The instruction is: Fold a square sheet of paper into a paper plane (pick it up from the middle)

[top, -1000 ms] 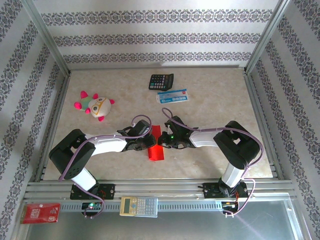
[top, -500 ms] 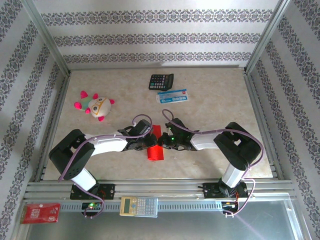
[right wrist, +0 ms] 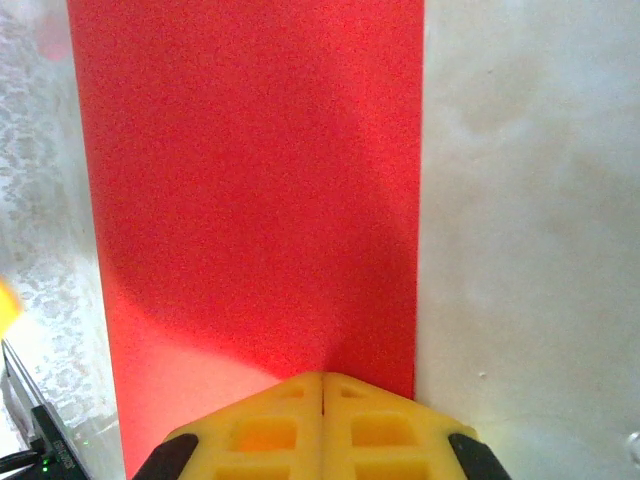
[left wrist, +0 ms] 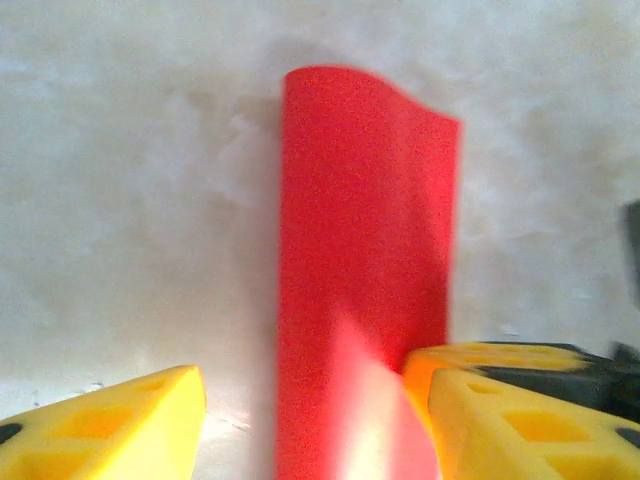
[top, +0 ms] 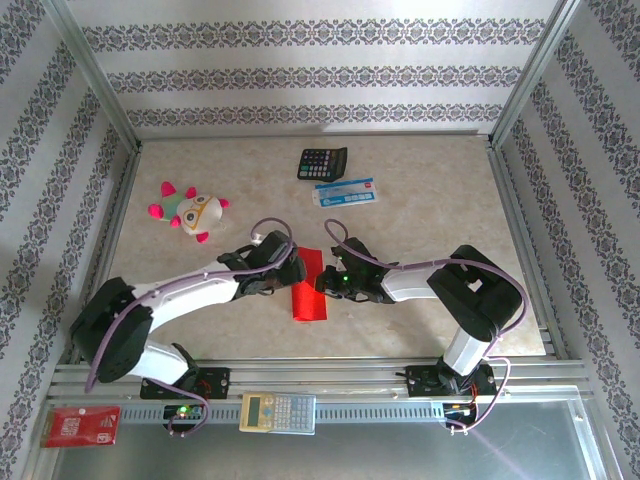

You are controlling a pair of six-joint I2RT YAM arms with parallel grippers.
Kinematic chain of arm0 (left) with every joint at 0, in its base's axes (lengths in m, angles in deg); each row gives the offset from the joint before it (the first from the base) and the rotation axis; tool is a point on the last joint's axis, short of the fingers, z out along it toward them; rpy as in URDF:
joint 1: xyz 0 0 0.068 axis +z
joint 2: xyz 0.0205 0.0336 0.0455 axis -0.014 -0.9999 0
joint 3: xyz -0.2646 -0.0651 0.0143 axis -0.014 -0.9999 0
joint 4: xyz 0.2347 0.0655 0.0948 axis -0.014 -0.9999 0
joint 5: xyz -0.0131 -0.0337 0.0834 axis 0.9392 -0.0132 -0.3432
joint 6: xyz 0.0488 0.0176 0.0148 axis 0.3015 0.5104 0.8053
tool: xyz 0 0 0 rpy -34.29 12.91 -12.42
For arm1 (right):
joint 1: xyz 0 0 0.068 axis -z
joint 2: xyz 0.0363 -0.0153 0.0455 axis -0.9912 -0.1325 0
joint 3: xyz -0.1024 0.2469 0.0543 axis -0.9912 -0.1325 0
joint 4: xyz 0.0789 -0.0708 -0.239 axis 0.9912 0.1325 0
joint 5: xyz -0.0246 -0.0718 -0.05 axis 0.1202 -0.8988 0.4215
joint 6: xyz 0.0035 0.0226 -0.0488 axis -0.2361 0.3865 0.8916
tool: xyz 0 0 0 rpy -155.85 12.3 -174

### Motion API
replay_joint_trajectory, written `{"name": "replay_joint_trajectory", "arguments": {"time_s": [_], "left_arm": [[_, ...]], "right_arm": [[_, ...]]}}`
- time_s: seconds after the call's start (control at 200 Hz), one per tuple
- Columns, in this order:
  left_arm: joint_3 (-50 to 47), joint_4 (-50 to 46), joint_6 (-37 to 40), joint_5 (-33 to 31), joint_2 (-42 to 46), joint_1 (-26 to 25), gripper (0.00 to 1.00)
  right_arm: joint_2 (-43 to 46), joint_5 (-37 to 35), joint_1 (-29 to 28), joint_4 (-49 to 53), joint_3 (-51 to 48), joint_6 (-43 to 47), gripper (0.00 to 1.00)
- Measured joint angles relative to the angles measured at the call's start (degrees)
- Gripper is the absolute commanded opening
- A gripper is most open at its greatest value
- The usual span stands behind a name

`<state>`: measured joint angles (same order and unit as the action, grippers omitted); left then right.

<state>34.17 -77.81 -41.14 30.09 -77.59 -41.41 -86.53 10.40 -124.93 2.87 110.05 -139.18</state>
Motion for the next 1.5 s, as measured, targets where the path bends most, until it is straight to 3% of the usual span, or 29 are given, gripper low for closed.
{"name": "replay_joint_trajectory", "arguments": {"time_s": [0.17,0.375,0.949,1.504], "left_arm": [[1.4,3.7,-0.1,6.6,-0.8,0.0,0.33],[3.7,6.9,0.5,11.8,-7.1,0.4,0.24],[-1.8,9.2,1.0,14.0,-11.0,4.5,0.23],[-2.7,9.6,5.4,13.7,-10.8,6.0,0.29]], "right_arm": [[0.0,0.0,0.0,0.0,0.0,0.0,0.00],[0.0,0.0,0.0,0.0,0.0,0.0,0.00],[-0.2,0.0,0.0,0.0,0.0,0.0,0.00],[-0.3,0.0,0.0,-0.1,0.0,0.0,0.00]]}}
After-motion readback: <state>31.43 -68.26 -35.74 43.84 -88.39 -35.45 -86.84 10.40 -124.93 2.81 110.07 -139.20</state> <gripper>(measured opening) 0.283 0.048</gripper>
